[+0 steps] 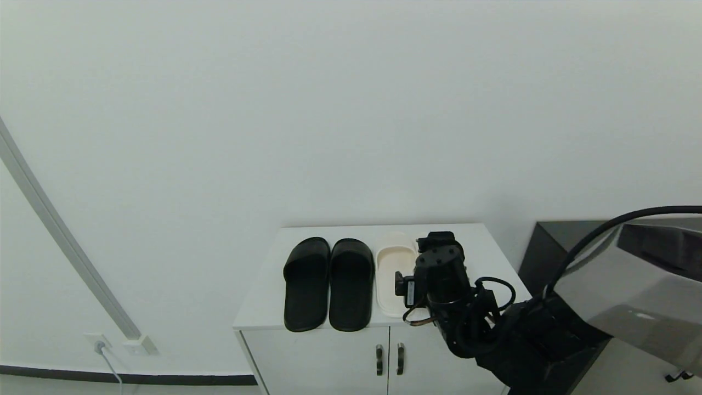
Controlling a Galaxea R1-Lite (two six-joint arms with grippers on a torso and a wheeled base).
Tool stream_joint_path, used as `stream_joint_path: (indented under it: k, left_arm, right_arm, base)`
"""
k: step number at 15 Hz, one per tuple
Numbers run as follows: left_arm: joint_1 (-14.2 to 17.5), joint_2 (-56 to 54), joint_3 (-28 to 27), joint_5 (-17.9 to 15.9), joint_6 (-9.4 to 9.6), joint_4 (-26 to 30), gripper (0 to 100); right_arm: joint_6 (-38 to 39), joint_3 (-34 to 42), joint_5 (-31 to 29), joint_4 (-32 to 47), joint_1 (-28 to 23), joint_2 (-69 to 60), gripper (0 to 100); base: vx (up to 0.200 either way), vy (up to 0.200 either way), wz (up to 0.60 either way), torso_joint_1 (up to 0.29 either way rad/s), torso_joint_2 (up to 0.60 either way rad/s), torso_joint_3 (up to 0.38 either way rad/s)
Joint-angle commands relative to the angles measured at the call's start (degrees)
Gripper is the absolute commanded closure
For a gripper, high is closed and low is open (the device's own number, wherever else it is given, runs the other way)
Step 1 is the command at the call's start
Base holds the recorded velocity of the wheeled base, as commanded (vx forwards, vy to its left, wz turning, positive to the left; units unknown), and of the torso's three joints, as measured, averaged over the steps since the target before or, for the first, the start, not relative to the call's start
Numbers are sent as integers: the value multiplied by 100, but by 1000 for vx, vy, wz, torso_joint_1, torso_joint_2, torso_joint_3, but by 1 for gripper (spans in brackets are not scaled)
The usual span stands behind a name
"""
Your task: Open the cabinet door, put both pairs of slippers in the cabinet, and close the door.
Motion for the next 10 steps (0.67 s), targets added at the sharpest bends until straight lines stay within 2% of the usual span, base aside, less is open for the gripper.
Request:
stream_joint_path:
  k: [1, 6, 10]
  left_arm:
    - [2, 7, 1, -2, 2, 0, 100]
    - [2, 7, -8, -2, -7, 0, 100]
    - [2, 7, -8, -2, -16, 0, 100]
  right_arm:
    - [-16, -584, -9, -23, -188, 658, 0]
    - [-201, -1524, 0, -23, -495, 1326, 0]
    - [-473, -1990, 17, -23, -689, 1607, 0]
  base:
    - [0, 0, 0, 0, 0, 0]
    - [0, 0, 0, 0, 0, 0]
    - [0, 0, 0, 0, 0, 0]
